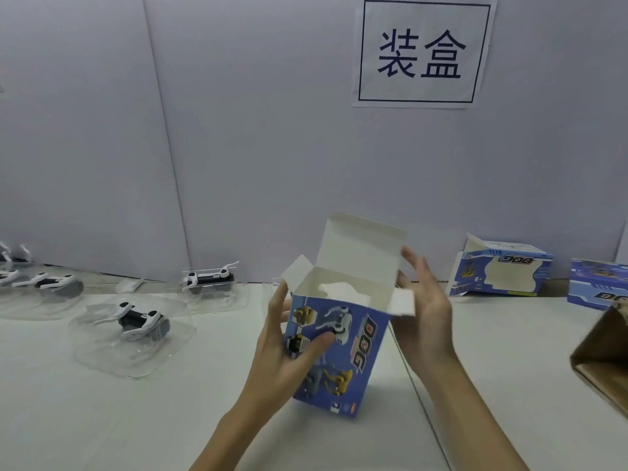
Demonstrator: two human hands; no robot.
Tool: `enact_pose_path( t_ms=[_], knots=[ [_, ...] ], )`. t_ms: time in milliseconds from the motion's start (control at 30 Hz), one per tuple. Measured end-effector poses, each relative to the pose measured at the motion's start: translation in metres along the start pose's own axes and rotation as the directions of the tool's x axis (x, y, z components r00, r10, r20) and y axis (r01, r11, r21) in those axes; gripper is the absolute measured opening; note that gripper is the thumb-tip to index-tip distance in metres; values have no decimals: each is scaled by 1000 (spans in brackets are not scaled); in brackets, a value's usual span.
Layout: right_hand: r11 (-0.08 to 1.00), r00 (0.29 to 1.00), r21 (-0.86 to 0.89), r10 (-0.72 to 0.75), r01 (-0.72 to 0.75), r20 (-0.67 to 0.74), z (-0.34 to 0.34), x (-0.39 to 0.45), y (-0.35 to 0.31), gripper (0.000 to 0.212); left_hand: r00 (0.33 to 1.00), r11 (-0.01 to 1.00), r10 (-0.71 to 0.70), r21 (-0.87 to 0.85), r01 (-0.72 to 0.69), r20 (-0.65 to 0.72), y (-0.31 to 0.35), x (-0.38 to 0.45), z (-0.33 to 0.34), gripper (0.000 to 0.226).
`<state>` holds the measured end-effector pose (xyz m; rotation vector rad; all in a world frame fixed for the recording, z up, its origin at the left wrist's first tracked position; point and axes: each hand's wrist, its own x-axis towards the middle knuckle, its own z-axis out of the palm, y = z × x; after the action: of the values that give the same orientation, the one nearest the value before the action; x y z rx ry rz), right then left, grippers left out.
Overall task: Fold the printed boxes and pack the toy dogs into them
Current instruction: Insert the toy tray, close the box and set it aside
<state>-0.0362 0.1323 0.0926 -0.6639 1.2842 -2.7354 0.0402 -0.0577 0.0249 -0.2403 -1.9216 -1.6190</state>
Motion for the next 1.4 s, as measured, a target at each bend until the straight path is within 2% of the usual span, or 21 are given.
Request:
enact_pose_path(
  t_ms=[67,167,233,367,433,567,700,833,900,1000,1167,1400],
  knots=[
    [981,994,-173,-101,91,-47,7,-2,15,47,997,1000,-11,-9,11,-75,-1,3,-1,88],
    [859,968,-447,-237,247,80,18,-14,39,66,996,997,-1,-78,-7,-94,-3,5,1,87],
    [799,948,-510,-271,318,166,23,-20,55,73,995,996,-6,-92,-3,-96,-4,5,0,89],
    [773,939,-536,-245,340,242,26,-21,66,80,997,999,-43,-29,41,-70,-5,4,-8,95],
    [731,929,-575,-275,369,246,23,-21,65,74,998,999,-52,-5,52,-28,-6,4,-13,93],
    [698,928,-615,-318,366,191,15,-17,60,62,999,998,21,50,-23,27,-3,5,-18,88],
    [692,931,-630,-328,353,162,13,-16,53,74,1000,998,8,64,-8,8,1,8,-20,93],
    [681,925,-638,-349,361,150,18,-19,58,75,1000,997,-23,68,24,-14,1,9,-22,92],
    [683,925,-638,-356,356,134,18,-19,60,64,1000,996,4,85,-3,-10,2,9,-22,88],
    [650,910,-657,-390,381,142,21,-20,58,34,1000,996,12,90,-12,0,2,9,-22,83],
    [712,925,-617,-374,335,71,26,-20,57,31,1000,999,16,49,-17,13,4,9,-21,68],
    [739,940,-603,-338,300,52,25,-21,59,36,999,997,23,76,-25,27,8,6,-20,76]
  ],
)
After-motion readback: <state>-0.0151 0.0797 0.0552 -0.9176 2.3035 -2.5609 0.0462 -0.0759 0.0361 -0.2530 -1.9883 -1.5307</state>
